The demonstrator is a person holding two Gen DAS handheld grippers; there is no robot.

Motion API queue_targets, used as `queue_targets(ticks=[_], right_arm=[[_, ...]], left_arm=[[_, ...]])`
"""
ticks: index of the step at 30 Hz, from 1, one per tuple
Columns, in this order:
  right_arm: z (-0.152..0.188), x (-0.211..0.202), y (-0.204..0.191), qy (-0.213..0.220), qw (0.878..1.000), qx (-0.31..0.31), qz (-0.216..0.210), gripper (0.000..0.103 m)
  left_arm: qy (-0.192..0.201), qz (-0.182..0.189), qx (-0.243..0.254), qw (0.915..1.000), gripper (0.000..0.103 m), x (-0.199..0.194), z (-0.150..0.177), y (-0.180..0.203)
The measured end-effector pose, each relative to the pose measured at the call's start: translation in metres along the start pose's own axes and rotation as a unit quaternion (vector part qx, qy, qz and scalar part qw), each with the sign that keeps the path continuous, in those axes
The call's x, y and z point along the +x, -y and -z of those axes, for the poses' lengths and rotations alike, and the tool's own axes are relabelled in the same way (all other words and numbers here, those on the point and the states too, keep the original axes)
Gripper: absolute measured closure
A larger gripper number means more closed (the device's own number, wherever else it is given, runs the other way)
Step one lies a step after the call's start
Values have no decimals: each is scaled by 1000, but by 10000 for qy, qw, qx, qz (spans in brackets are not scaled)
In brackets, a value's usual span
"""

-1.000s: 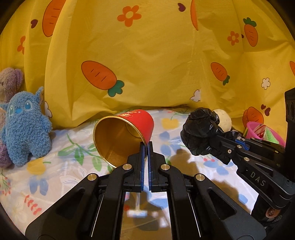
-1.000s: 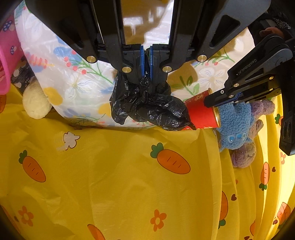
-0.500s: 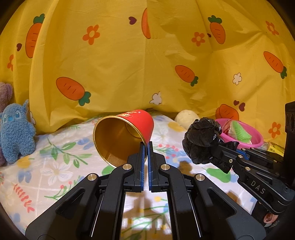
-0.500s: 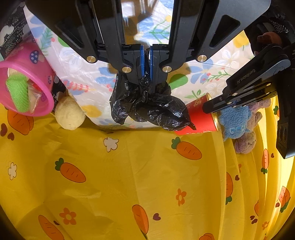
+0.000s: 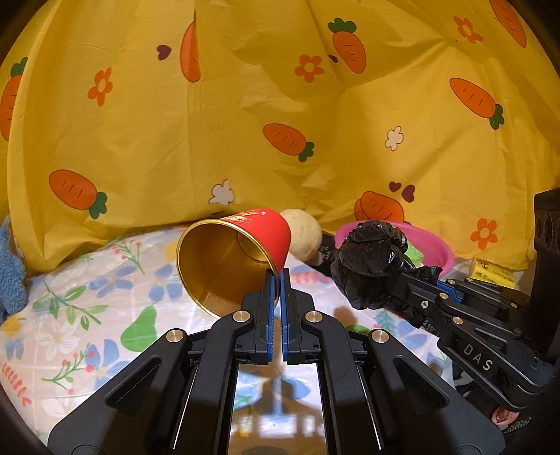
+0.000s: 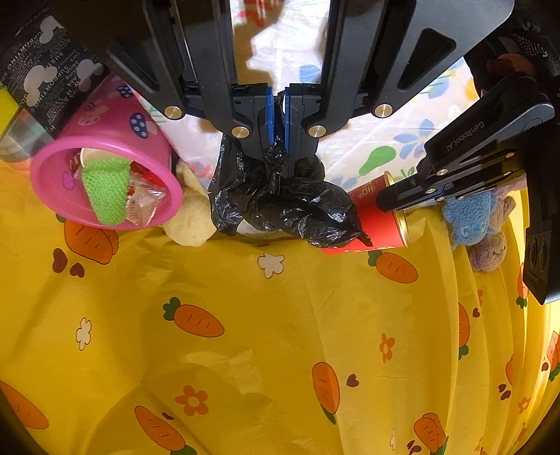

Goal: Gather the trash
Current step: 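Carry the red cup in the left gripper and black bag in the right gripper over the bucket, then open both grippers to drop the red cup and black bag into the bucket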

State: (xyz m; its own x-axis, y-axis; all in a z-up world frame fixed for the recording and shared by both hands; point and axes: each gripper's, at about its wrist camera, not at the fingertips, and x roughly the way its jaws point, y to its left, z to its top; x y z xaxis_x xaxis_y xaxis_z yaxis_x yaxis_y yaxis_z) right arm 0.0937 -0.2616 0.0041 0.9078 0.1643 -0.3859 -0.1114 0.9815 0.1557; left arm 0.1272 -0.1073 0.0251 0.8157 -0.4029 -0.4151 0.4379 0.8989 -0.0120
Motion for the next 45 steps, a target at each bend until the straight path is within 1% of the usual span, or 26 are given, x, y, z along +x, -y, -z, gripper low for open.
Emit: queue_targets(ticks=[4, 7, 12, 15, 19, 22, 25, 32, 42, 45], right_arm=[[-5, -13, 28, 166, 9993, 128, 323, 98], [-12, -24, 55, 317, 9968, 299, 676, 98], [-24, -37, 98, 564, 9878, 495, 1366, 98], [-28, -39, 126, 589, 9825, 689, 1626, 98], [-28, -38, 154, 587, 9768, 937, 1834, 98], [-28, -33, 167, 554, 9750, 1059, 1871, 98], [-28, -28, 175, 524, 9748, 1067, 1889, 97], [-28, -12, 184, 432, 9744, 1087, 1919, 97], [-23, 14, 196, 81, 9740, 1136, 1959, 97], [-19, 22, 199, -47, 9740, 1131, 1965, 97]], left_arm=[[12, 303, 154, 9994, 101, 10, -10, 29], [37, 584, 277, 9979, 101, 17, -19, 53], [88, 1044, 453, 9935, 101, 35, -33, 92], [26, 1332, 435, 9901, 101, 51, -40, 112], [-137, 1808, 185, 9833, 101, 75, -44, 128], [-273, 2009, 114, 9792, 101, 95, -44, 140], [-372, 2103, 130, 9769, 101, 111, -43, 151], [-613, 2052, 137, 9767, 101, 151, -43, 165], [-1081, 2042, 69, 9729, 100, 197, -33, 169], [-1180, 1963, 28, 9734, 99, 205, -28, 166]])
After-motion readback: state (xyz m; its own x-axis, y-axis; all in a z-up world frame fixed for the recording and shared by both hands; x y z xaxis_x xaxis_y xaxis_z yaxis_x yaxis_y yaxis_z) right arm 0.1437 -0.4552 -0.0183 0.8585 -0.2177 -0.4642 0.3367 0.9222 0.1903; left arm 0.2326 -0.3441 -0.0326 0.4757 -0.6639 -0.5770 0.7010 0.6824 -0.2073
